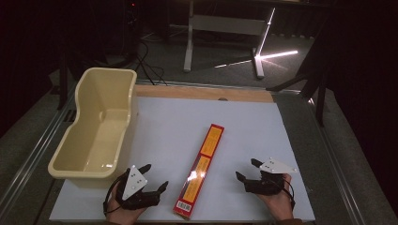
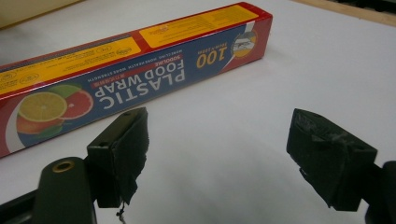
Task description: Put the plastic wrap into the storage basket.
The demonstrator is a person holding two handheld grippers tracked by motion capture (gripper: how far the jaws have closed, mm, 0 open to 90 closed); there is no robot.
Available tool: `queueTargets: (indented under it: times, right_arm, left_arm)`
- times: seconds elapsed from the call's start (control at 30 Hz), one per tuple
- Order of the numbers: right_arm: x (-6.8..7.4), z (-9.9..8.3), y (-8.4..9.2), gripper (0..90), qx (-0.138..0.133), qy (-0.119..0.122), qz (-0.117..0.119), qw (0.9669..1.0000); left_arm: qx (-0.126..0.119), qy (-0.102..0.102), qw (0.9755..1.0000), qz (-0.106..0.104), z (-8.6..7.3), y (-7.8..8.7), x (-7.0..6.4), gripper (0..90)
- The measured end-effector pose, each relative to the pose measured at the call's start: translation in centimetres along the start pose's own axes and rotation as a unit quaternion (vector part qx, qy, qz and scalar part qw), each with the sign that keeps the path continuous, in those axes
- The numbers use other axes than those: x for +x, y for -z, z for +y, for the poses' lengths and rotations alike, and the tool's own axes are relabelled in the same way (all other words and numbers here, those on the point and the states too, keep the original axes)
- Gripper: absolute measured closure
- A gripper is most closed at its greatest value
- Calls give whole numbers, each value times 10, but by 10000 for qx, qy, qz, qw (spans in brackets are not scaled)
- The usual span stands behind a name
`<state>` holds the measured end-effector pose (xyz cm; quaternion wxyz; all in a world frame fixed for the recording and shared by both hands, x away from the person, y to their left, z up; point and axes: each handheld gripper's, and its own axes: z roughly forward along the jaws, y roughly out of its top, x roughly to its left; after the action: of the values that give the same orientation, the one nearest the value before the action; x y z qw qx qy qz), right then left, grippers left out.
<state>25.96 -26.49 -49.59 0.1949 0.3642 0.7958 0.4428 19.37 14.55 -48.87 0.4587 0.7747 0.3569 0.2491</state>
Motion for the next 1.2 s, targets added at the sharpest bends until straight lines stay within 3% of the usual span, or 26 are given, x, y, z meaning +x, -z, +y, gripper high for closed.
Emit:
queueTargets:
  times: [0.33, 0.6, 0.8, 0.87, 0.9, 0.93, 1.0, 1.07, 1.2]
  right_arm:
    - [1, 1, -1, 234, 0, 23, -30, 10000]
    - [12, 10, -3, 377, -58, 47, 276, 9996]
    - [26, 20, -13, 442, 25, 295, 511, 9983]
    - [31, 23, -17, 489, 115, 340, 553, 9978]
    - [33, 26, -24, 619, 234, 346, 629, 9971]
    - [33, 27, -27, 691, 262, 349, 636, 9970]
    - [33, 27, -27, 691, 262, 349, 636, 9970]
    - [33, 31, -42, 854, 453, 345, 633, 9964]
    - [27, 35, -62, 898, 724, 310, 423, 9960]
  left_arm:
    - [-153, 168, 9997, -26, -1, 5, 4, 261]
    - [-242, 205, 9995, 50, -1, 8, 6, 265]
    - [-257, 212, 9994, 72, -2, 9, 7, 265]
    - [-263, 217, 9994, 82, -2, 9, 7, 265]
    - [-272, 209, 9994, 83, -2, 9, 7, 265]
    - [-272, 209, 9994, 83, -2, 9, 7, 265]
    - [-280, 206, 9994, 83, -2, 10, 7, 265]
    - [-303, 207, 9993, 81, -2, 11, 7, 266]
    - [-341, 222, 9991, 103, -2, 11, 8, 267]
